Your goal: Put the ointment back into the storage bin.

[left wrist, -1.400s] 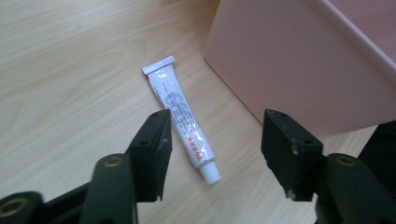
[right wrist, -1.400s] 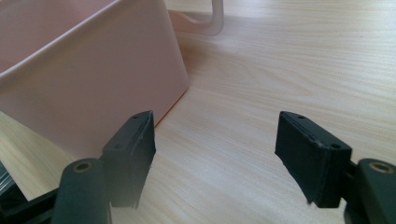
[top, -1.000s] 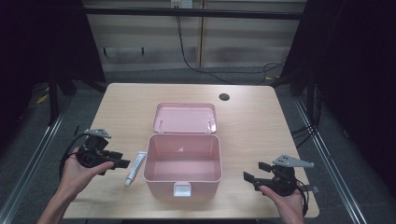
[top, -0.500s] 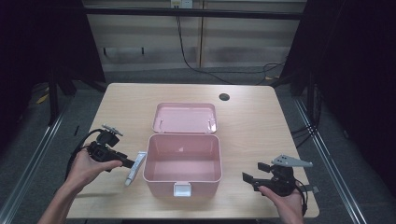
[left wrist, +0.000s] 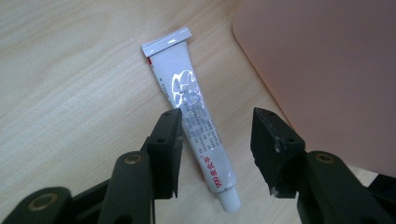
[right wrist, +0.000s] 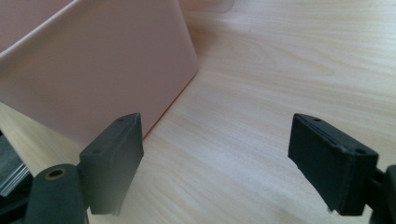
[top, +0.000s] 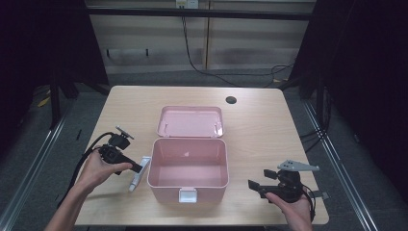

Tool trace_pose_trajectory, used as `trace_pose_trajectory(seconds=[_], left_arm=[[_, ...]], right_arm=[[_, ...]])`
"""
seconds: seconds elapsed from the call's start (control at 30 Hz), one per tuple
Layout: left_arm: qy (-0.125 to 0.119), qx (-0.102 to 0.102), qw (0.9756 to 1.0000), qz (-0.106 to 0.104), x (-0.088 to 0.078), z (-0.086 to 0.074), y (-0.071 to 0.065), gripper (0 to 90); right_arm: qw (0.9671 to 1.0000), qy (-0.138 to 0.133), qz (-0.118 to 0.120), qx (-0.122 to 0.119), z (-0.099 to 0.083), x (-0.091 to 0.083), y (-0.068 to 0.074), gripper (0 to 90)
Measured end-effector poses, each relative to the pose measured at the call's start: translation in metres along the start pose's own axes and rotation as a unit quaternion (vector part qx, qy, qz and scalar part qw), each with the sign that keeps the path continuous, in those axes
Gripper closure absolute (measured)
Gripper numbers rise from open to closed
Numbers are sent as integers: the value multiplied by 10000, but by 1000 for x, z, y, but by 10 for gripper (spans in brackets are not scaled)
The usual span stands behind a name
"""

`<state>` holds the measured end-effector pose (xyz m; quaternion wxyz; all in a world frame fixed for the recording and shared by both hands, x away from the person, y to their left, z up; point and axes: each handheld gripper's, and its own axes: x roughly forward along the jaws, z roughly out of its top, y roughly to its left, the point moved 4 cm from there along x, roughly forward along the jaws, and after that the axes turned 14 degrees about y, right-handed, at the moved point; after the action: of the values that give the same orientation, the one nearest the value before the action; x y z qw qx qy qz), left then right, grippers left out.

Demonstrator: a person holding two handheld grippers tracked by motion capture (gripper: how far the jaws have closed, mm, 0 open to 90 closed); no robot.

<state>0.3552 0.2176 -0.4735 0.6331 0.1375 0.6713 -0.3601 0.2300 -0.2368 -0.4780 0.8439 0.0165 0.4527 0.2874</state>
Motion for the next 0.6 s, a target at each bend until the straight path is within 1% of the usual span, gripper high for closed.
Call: trace_pose_trajectory(seconds=[0.03, 0.07, 0.2, 0.23, 0.27, 0.3, 0.33, 0.37, 0.4, 0.43, 0.47, 0.6], left_arm=[[64, -8, 10000, 34, 2, 0, 0, 521], [91, -40, 9999, 59, 4, 1, 1, 511], [120, -95, 9998, 85, 10, 2, 3, 533], [110, -85, 9999, 60, 12, 2, 3, 533], [165, -29, 9999, 37, 13, 2, 3, 532], [137, -36, 9999, -60, 15, 2, 2, 530], [168, -23, 9998, -52, 18, 2, 3, 529], [183, -73, 9998, 47, 19, 2, 3, 528], [141, -80, 9999, 17, 20, 2, 3, 528], [182, -38, 9998, -35, 21, 2, 4, 541], [204, -68, 9998, 34, 23, 2, 4, 547], [358, -81, 9992, 132, 27, 2, 3, 558]], right_arm=[[10000, 33, 45, 49, 0, 0, 1, 177], [10000, 37, 59, 34, 0, 0, 1, 178], [10000, 58, 64, 33, 0, 1, 1, 179], [9999, 67, 71, 37, 0, 1, 1, 179], [9999, 66, 72, 47, 0, 1, 1, 179], [9999, 67, 67, 48, 0, 1, 1, 179], [9999, 69, 72, 42, 0, 1, 1, 179], [9999, 67, 83, 26, 0, 1, 1, 178], [9999, 73, 85, 32, 0, 1, 1, 178], [9999, 81, 94, 29, 0, 1, 1, 178], [9999, 86, 98, 43, 0, 2, 1, 177], [9999, 101, 110, 69, 0, 2, 0, 173]])
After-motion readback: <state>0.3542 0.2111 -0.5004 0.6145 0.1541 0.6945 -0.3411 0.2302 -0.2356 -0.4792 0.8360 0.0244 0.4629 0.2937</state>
